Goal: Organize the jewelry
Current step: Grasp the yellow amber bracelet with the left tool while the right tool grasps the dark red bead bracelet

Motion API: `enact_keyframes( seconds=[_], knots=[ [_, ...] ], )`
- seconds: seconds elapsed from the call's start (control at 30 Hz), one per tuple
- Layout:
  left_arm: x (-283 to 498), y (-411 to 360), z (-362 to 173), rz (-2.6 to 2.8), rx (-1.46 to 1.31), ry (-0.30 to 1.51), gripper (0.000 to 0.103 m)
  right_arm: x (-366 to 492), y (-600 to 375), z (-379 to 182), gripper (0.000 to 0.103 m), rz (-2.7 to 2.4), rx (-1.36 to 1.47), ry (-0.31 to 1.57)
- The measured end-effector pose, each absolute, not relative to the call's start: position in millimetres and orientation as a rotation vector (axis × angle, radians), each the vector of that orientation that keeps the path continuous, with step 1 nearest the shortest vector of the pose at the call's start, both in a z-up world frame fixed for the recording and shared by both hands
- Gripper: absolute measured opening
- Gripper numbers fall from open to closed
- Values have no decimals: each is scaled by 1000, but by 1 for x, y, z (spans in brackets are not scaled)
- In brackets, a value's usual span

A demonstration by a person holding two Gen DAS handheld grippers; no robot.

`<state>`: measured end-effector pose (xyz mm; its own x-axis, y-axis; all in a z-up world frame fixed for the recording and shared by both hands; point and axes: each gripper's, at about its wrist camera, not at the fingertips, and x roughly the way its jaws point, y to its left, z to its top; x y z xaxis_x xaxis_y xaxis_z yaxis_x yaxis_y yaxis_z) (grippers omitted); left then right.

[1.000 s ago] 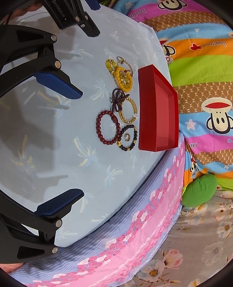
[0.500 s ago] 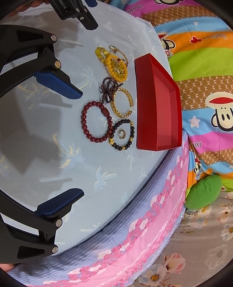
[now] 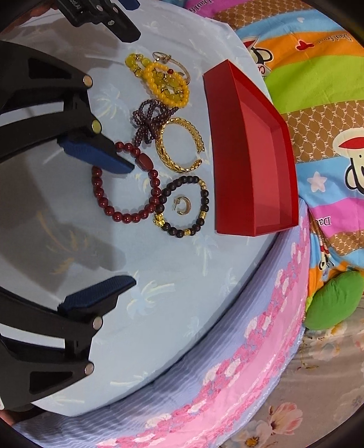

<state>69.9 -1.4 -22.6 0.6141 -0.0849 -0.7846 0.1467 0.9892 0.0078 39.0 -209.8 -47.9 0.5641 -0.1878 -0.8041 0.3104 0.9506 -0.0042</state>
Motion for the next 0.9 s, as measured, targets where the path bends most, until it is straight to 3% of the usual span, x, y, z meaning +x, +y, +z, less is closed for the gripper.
enact_keyframes(
  seconds=[0.03, 0.17, 0.5, 0.67, 0.77, 0.9],
  knots=[
    [71, -1, -23, -135, 73, 901, 93, 41, -210, -51, 59, -291, 151, 938],
    [74, -2, -26, -146, 69, 906, 92, 43, -212, -54, 53, -278, 161, 929],
    [88, -11, -43, -207, 73, 946, 70, 43, -204, -53, 8, -223, 158, 919],
    [94, -13, -44, -238, 58, 938, 62, 39, -207, -52, 7, -206, 202, 926],
    [98, -13, -44, -287, 19, 955, 51, 36, -208, -51, 7, -197, 214, 930],
    [97, -18, -46, -306, 31, 955, 28, 29, -208, -50, 7, -188, 228, 931]
  ],
)
